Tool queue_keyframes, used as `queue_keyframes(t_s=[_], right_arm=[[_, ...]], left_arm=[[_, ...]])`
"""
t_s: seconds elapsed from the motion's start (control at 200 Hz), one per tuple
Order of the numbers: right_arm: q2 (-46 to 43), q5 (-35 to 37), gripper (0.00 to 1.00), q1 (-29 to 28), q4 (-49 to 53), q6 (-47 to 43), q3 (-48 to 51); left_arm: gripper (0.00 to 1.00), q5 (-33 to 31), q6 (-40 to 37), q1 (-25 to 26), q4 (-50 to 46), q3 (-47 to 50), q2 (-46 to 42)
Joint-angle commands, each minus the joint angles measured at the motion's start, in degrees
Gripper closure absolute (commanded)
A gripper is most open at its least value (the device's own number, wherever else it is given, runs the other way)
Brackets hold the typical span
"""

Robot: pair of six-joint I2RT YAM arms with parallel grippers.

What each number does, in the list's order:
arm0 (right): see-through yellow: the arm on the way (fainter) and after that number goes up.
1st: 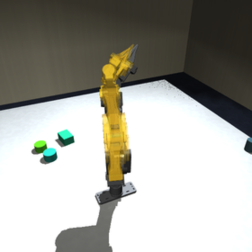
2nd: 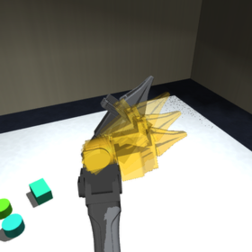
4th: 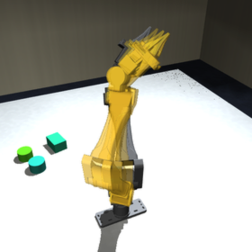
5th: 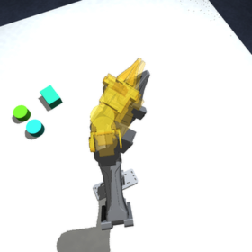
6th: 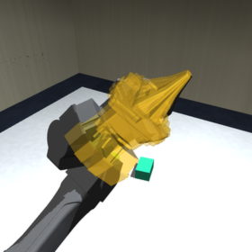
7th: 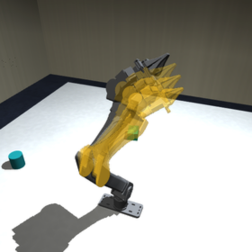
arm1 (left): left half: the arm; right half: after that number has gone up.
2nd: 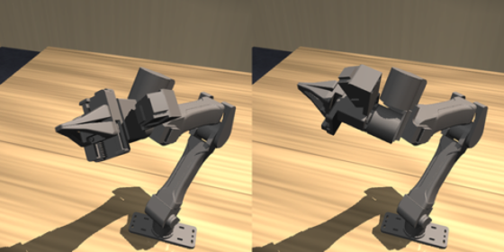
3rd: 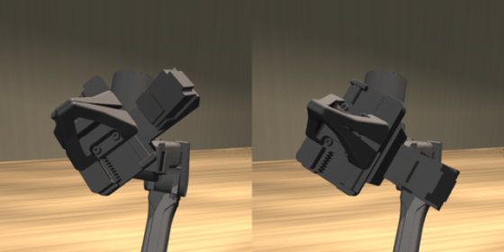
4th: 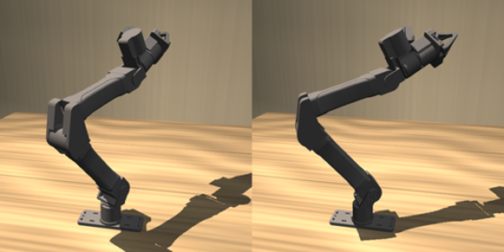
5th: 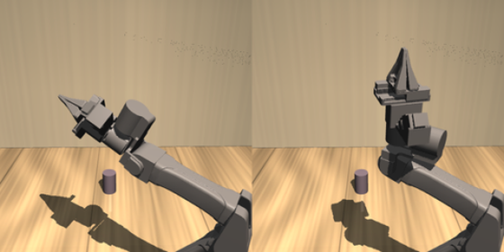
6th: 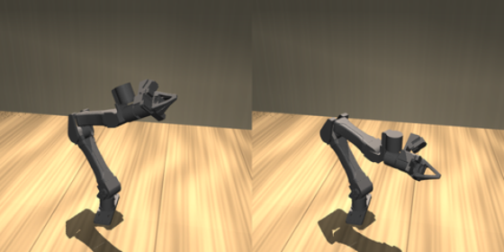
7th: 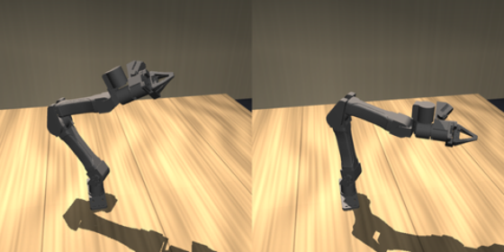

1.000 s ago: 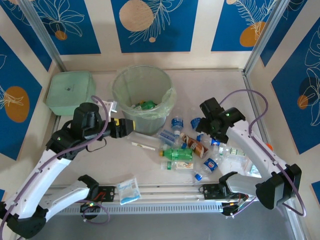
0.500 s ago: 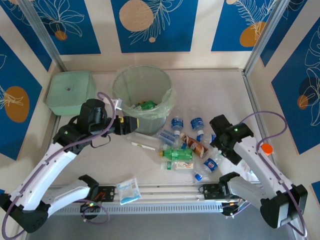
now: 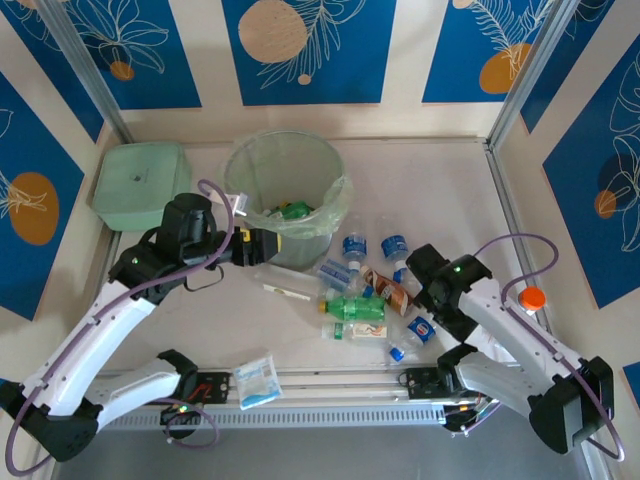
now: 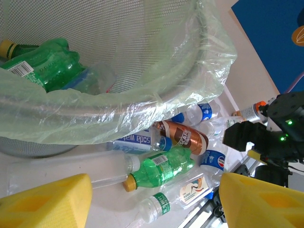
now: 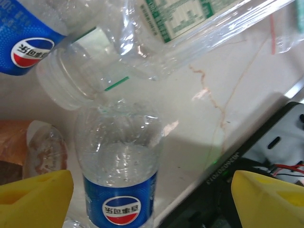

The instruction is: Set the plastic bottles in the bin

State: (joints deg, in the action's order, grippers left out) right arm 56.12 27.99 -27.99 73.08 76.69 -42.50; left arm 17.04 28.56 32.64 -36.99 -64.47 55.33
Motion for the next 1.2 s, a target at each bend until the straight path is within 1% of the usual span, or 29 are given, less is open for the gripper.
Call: queue_keyframes(t_s=[0.0,0.135,0.275,0.38,0.525,0.715,0.8,0.99,1.085,1.195], right_arm=[[1.0,-4.1,0.14,-0.6,0.0,4.9,3.9],[2.6,-5.2,0.16,-0.2,-6.5,2.3,5.5],[4.7,-8.0,0.17,2.6,-12.9,-1.8,7.6],[5.8,-8.6,0.18,4.3,-15.8,-4.0,8.3],[6.4,-8.2,0.20,4.8,-18.1,-5.7,7.9],[6.4,-7.9,0.27,5.5,-19.1,-6.2,7.8],[6.4,-7.9,0.32,5.5,-19.5,-6.6,8.2],[6.0,-7.7,0.40,5.3,-19.9,-7.4,8.1],[5.1,-6.9,0.43,4.5,-18.3,-7.4,6.9],[3.0,-5.1,0.45,2.2,-14.7,-7.1,4.0]], left_arm=[[0.28,1.1,-2.0,0.3,-0.3,-2.7,-0.5],[0.29,0.5,-2.2,0.3,0.1,-2.3,-0.6],[0.28,0.6,-1.2,0.3,1.8,-1.0,-0.5],[0.28,0.9,-1.0,0.3,2.0,-1.3,0.0],[0.28,0.4,-1.8,0.3,1.3,-2.3,0.7],[0.28,-0.1,-1.8,0.3,1.0,-2.0,0.8],[0.28,-0.2,-1.7,0.3,0.9,-2.0,0.6],[0.27,-0.8,-1.9,0.3,0.4,-2.7,0.2],[0.27,-1.3,-2.3,0.3,0.1,-3.1,0.5],[0.25,-2.1,-2.5,0.3,-0.2,-3.4,0.4]])
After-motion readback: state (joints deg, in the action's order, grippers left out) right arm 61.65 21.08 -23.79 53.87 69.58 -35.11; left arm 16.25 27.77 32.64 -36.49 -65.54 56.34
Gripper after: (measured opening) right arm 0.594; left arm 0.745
